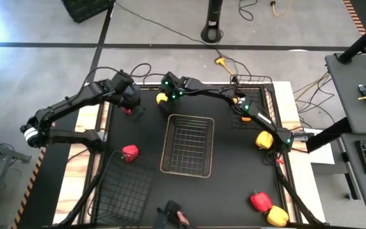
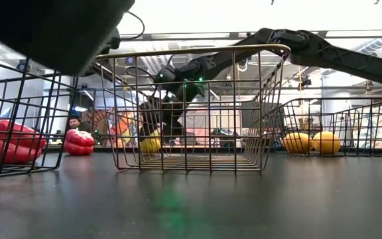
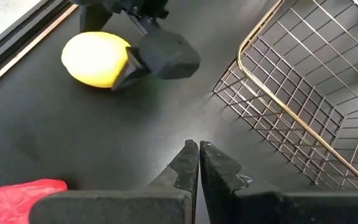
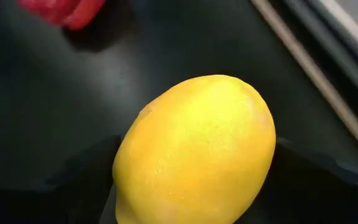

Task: Sort produce into baskets
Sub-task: Put the lemon into the top black wire basket

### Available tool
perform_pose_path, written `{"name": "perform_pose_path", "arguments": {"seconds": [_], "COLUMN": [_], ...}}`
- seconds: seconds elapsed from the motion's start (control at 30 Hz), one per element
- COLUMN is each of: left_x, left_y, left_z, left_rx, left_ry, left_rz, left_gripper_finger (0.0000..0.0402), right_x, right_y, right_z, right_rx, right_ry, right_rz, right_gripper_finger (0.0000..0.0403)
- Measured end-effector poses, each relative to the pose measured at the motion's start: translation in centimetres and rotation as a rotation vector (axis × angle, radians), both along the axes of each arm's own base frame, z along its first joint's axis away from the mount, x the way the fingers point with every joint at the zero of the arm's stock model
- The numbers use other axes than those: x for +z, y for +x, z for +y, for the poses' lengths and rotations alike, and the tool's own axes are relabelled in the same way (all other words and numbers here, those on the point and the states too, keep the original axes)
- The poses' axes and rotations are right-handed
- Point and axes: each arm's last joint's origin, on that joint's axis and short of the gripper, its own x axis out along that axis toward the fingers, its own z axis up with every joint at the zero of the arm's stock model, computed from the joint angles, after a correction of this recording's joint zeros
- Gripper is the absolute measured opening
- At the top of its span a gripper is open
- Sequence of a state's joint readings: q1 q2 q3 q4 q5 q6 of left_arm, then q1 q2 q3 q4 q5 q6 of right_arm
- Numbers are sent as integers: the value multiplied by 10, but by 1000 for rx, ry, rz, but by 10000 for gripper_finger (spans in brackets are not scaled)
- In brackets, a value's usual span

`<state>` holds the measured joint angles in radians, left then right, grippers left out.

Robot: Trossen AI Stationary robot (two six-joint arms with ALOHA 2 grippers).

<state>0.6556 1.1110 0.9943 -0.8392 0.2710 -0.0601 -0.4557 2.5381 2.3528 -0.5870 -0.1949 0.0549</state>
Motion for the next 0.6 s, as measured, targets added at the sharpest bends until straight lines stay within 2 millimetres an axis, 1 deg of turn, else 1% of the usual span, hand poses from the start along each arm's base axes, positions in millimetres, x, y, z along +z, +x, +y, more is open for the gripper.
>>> {"name": "perform_pose_path", "arguments": {"seconds": [0.23,0.43,0.5,0.57,0.6], "left_x": [0,1,2,5,7], "left_y": [0,0,-1,-3,-5], "left_z": [0,0,0,-2,-4], "left_rx": [0,0,0,0,0], "left_ry": [4,5,9,19,26], "left_rz": [-5,-7,-13,-26,-34], "left_gripper_finger": [0,0,0,0,0], "right_x": [-3,-2,2,12,21], "right_y": [-2,-2,-3,-6,-9], "right_z": [-1,-2,-2,0,1], "right_rx": [-85,-121,-127,-129,-129], "right_ry": [-9,-7,2,7,9], "right_rz": [28,30,37,37,43], "right_gripper_finger": [339,333,332,331,331]}}
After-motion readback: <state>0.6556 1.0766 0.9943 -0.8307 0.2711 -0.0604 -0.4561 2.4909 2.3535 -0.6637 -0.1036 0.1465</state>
